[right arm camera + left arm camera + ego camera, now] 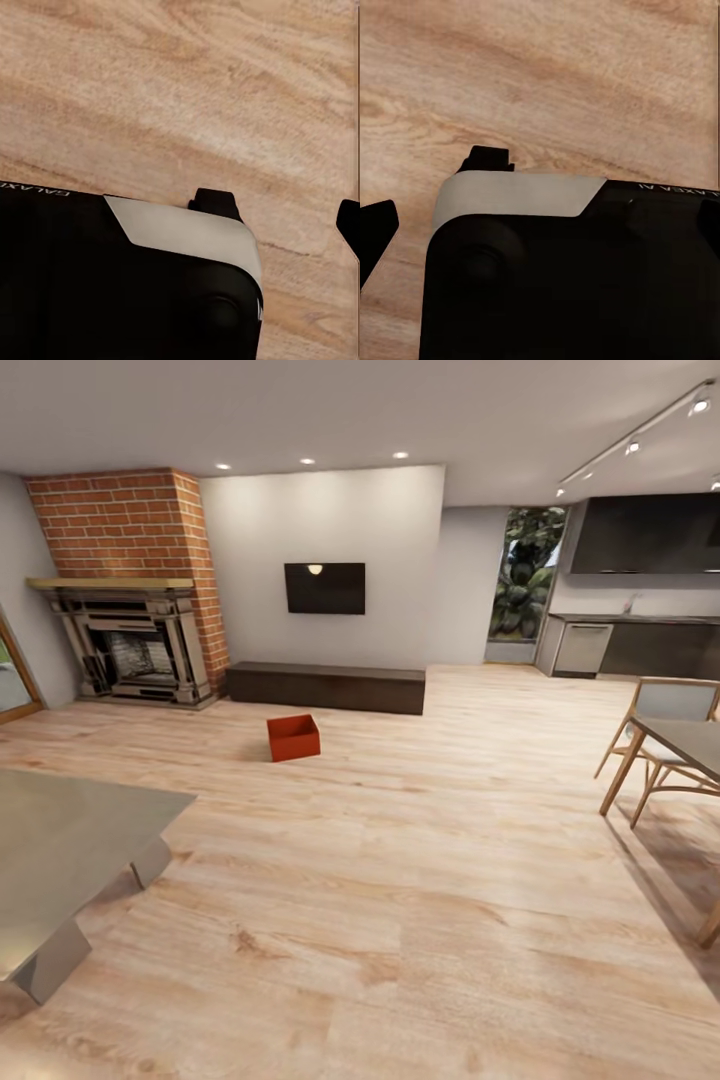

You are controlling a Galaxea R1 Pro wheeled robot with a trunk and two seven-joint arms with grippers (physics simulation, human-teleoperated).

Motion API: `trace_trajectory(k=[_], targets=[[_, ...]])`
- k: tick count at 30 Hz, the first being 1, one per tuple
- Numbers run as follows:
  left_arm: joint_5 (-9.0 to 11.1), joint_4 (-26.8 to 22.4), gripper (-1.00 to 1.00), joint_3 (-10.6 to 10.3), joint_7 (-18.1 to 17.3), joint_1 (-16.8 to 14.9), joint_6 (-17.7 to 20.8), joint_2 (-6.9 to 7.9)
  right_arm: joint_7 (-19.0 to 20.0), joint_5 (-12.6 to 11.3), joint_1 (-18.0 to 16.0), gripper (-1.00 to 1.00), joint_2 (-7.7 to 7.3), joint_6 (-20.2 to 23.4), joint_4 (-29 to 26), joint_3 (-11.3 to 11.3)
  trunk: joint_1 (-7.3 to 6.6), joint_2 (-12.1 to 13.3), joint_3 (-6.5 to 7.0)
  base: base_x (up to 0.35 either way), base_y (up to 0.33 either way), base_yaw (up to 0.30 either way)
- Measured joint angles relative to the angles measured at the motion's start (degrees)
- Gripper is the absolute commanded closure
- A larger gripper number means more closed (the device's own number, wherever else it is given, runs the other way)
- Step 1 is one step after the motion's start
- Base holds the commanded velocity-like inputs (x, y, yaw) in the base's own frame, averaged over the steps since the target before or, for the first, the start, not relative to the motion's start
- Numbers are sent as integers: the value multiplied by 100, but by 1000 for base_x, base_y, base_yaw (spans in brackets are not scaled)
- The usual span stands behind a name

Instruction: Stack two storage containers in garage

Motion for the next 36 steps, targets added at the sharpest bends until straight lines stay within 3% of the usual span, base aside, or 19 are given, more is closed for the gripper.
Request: trace_trajectory(k=[36], targets=[[3, -1, -100, 1, 1, 1, 0, 0, 6, 5, 0, -100, 6, 47, 0, 0, 0, 0, 0, 323, 0, 4]])
